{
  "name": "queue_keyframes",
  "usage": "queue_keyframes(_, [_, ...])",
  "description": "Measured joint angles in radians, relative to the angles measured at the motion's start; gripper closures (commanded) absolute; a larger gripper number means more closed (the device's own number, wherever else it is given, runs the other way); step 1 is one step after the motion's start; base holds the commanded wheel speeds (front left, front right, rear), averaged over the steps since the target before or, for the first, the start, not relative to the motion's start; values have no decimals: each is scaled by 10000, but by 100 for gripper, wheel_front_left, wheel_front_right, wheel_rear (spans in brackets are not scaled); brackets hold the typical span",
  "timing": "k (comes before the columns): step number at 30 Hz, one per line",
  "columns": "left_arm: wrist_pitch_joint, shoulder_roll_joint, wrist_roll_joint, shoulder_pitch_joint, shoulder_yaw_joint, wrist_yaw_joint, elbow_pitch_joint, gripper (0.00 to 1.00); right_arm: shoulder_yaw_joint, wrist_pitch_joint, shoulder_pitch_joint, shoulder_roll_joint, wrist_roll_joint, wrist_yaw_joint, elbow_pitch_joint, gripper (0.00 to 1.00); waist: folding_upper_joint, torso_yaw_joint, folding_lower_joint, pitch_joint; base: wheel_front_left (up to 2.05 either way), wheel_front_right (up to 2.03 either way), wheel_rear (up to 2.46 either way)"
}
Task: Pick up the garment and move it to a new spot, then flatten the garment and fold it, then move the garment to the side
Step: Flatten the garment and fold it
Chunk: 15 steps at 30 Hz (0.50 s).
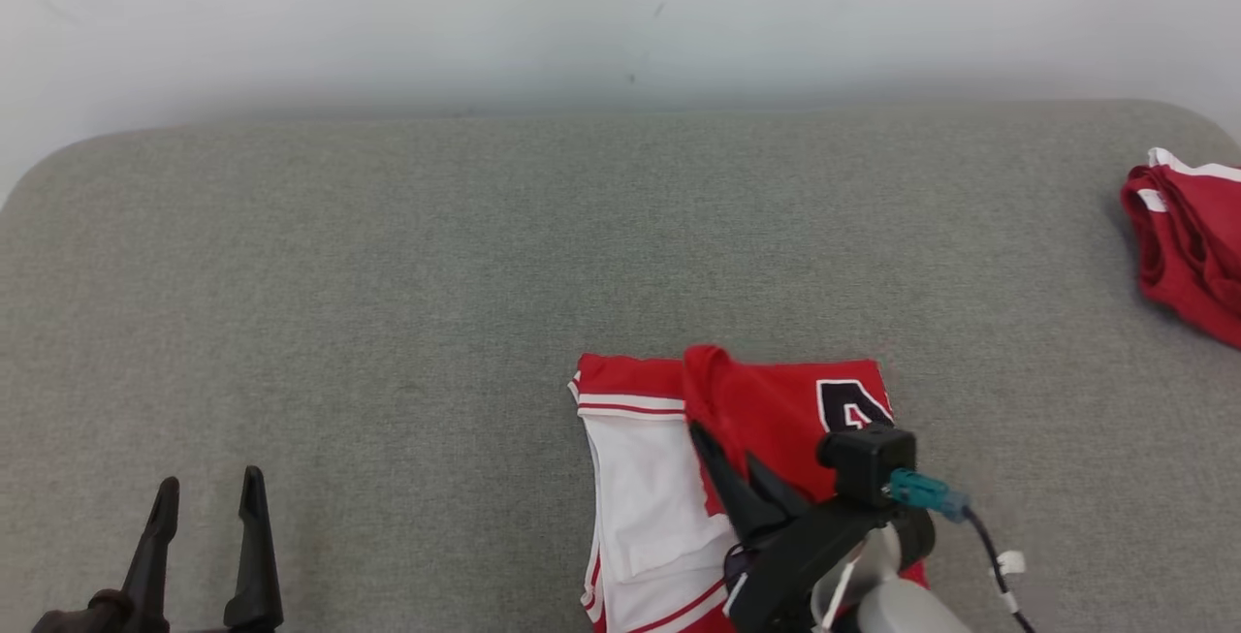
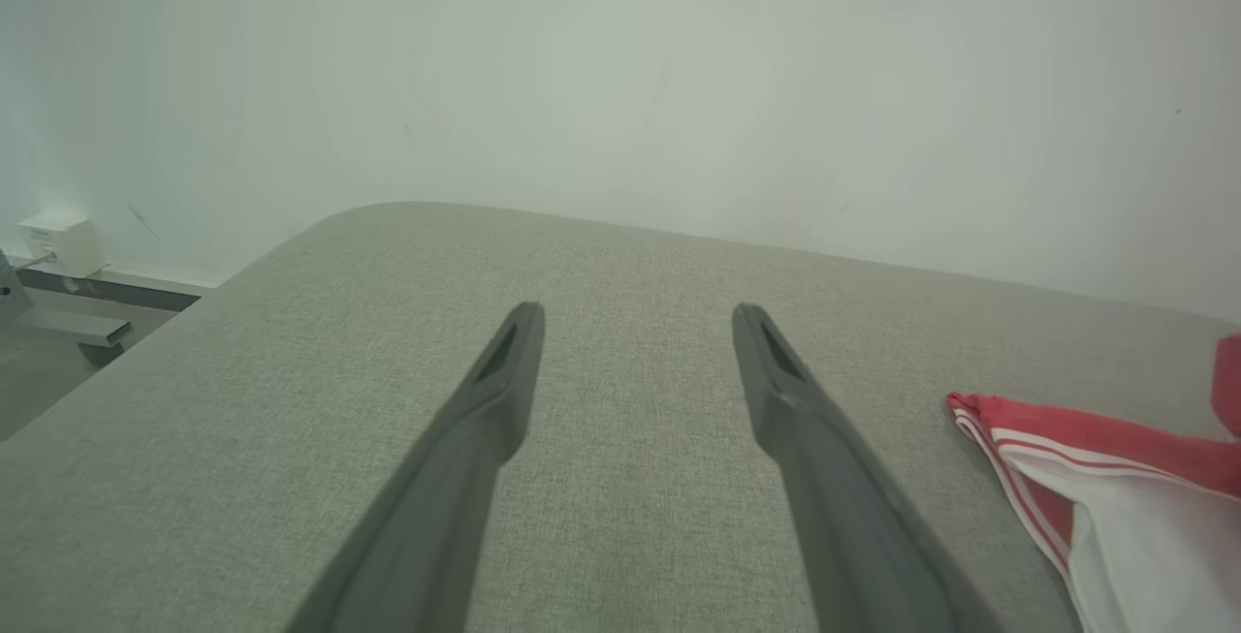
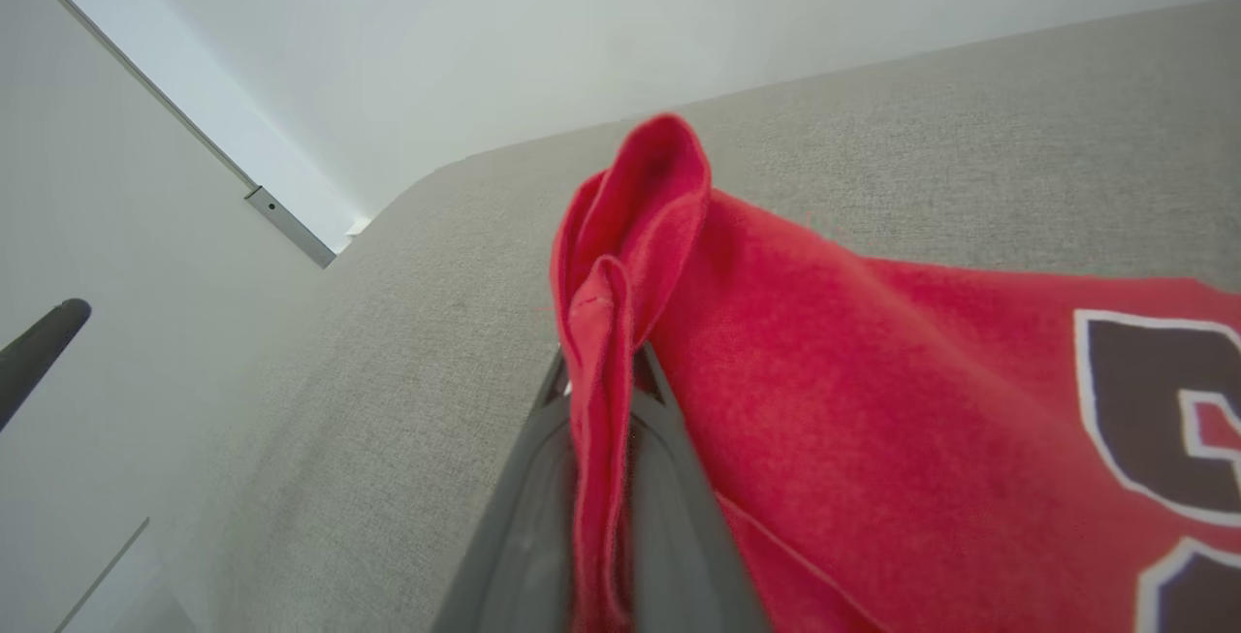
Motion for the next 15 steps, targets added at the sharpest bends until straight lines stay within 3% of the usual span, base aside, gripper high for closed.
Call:
queue_keyframes(6, [-2,-17,-25,-131,-151,0,59,0,752,-527,-433,270,291,0,863,100,0,294,0,86,0,0,0])
queue_keyframes(13, [-2,-33,-33,-321,-336,0,150,0,2027,-1469,-1091,299,1639,0,1781,100,0,607,0,181,0,0,0])
queue_keyframes(15, [-2,-17,-61,-345,-334,0,201,0,2219,-1613,-1244,297,1793,0,2113,0,0,629,0,177,0,0,0])
